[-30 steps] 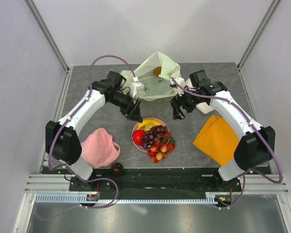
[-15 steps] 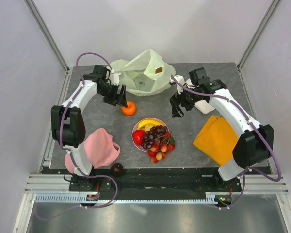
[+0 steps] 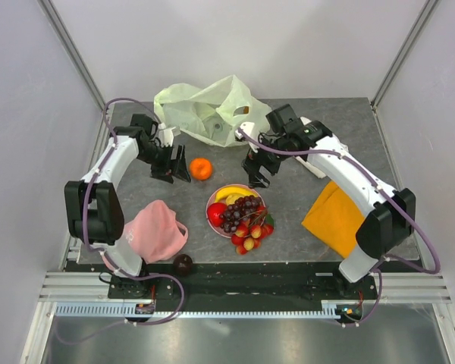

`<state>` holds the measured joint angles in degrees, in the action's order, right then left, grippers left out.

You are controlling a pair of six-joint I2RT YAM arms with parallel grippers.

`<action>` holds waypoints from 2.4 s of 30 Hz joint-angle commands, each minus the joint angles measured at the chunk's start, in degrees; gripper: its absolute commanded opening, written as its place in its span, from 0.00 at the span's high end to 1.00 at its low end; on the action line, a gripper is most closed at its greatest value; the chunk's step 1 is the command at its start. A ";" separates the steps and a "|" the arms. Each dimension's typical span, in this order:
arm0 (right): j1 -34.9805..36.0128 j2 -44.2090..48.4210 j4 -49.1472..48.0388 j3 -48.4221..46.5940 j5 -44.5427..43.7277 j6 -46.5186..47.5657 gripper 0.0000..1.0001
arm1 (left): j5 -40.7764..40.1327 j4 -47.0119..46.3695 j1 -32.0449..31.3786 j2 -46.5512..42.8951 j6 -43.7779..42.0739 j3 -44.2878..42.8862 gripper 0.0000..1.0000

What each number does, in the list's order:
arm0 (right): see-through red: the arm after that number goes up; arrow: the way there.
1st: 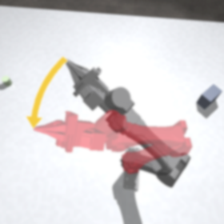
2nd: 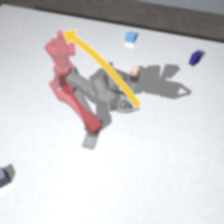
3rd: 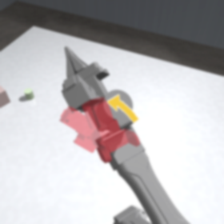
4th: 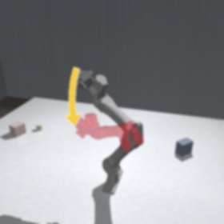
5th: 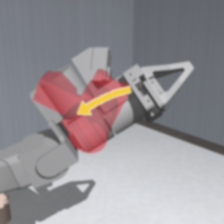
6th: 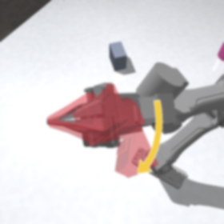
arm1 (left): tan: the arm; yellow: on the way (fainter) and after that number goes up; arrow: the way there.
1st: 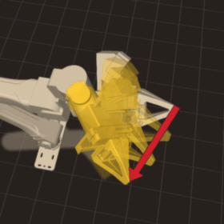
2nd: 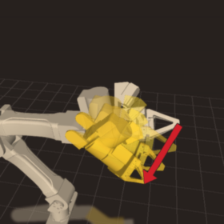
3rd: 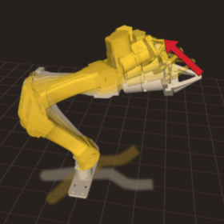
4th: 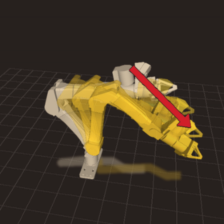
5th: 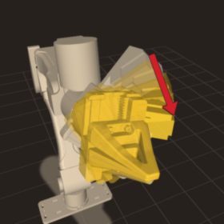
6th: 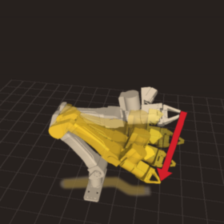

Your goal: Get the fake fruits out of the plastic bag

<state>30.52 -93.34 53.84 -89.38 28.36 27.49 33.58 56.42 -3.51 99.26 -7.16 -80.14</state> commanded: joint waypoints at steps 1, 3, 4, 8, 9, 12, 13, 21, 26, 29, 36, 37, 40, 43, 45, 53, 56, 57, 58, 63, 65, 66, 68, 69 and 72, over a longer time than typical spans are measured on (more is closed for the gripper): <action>2.34 -3.07 -0.32 -6.85 2.49 2.05 0.02 | -0.62 5.10 0.61 -7.85 -2.06 3.75 0.14; 3.75 -4.04 -1.37 -7.73 2.67 1.96 0.02 | -2.72 6.15 0.61 -10.57 -5.82 5.60 0.13; 4.10 -4.39 -1.81 -7.82 2.49 1.09 0.02 | -3.52 6.50 0.61 -11.10 -6.81 6.13 0.13; 6.21 -7.46 -3.48 -8.52 0.74 -2.34 0.02 | -4.23 4.93 0.52 -9.01 -4.72 6.58 0.12; 6.39 -7.99 -4.01 -8.70 -0.14 -3.22 0.02 | -3.79 4.05 0.61 -7.78 -1.05 4.75 0.12; 6.74 -9.67 -3.66 -9.14 -2.78 -5.16 0.02 | 0.67 3.78 0.52 -2.42 3.98 0.27 0.13; 6.74 -9.75 -3.05 -8.88 -2.78 -4.81 0.02 | 1.56 3.78 0.52 -1.62 4.08 -0.54 0.14; 7.45 -2.56 5.03 -0.28 -1.28 3.70 0.02 | 4.99 4.05 0.52 2.25 2.50 -3.44 0.15; 7.45 3.07 7.50 6.75 -2.87 7.31 0.02 | 6.76 3.87 0.52 3.65 2.76 -4.24 0.17; 7.45 3.78 7.85 8.69 -4.27 8.37 0.02 | 7.11 3.69 0.52 3.66 3.03 -4.24 0.17; 7.45 1.94 6.89 10.37 -4.01 10.92 0.02 | 7.29 3.43 0.43 3.13 3.38 -3.80 0.18; 7.45 1.59 6.45 10.46 -3.84 11.10 0.02 | 7.11 3.26 0.43 2.96 3.29 -3.71 0.18; 7.53 -0.26 4.87 10.37 -4.10 11.10 0.02 | 6.67 2.82 0.34 2.60 3.47 -3.27 0.18; 7.45 -1.40 4.52 9.06 -3.93 11.10 0.02 | 6.67 2.64 0.08 2.16 3.12 -2.57 0.18; 7.45 -1.58 4.69 8.53 -3.66 11.10 0.02 | 6.58 2.55 -0.01 1.99 2.94 -1.78 0.18; 7.36 -1.05 3.73 9.40 -3.31 10.48 0.02 | -1.08 1.50 -0.18 3.04 4.43 -0.19 0.15; 7.45 -1.58 2.84 10.81 -4.63 10.57 0.02 | 0.87 1.41 -0.18 3.74 4.96 -0.54 0.15; 7.53 -1.84 2.84 11.07 -4.89 10.83 0.02 | 0.87 1.41 -0.18 4.01 4.87 -0.72 0.16; 7.53 -2.19 2.84 11.33 -5.68 11.10 0.02 | 0.52 1.41 -0.18 4.01 4.79 -0.98 0.16; 7.62 -4.04 3.19 10.90 -6.39 11.27 0.03 | 0.70 1.32 -0.27 3.92 4.61 -1.16 0.16; 7.62 -4.57 3.90 10.37 -6.39 11.71 0.07 | 0.61 1.32 -0.27 4.01 4.52 -1.07 0.16; 7.71 -5.01 4.33 9.85 -6.39 11.89 0.14 | 0.61 1.32 -0.27 4.01 4.43 -1.07 0.16; 7.62 -5.27 5.83 9.23 -5.95 12.33 0.25 | 0.61 1.32 -0.27 3.83 4.43 -1.07 0.16; 7.71 -5.53 6.53 8.36 -5.60 13.11 0.38 | 0.69 1.32 -0.27 3.92 4.43 -1.07 0.16; 7.80 -5.80 10.39 6.08 -4.54 15.57 0.66 | 0.87 1.32 -0.27 4.10 4.43 -1.25 0.16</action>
<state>37.89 -98.83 59.61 -78.85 22.26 39.27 34.06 58.57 -3.66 102.96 -3.97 -80.16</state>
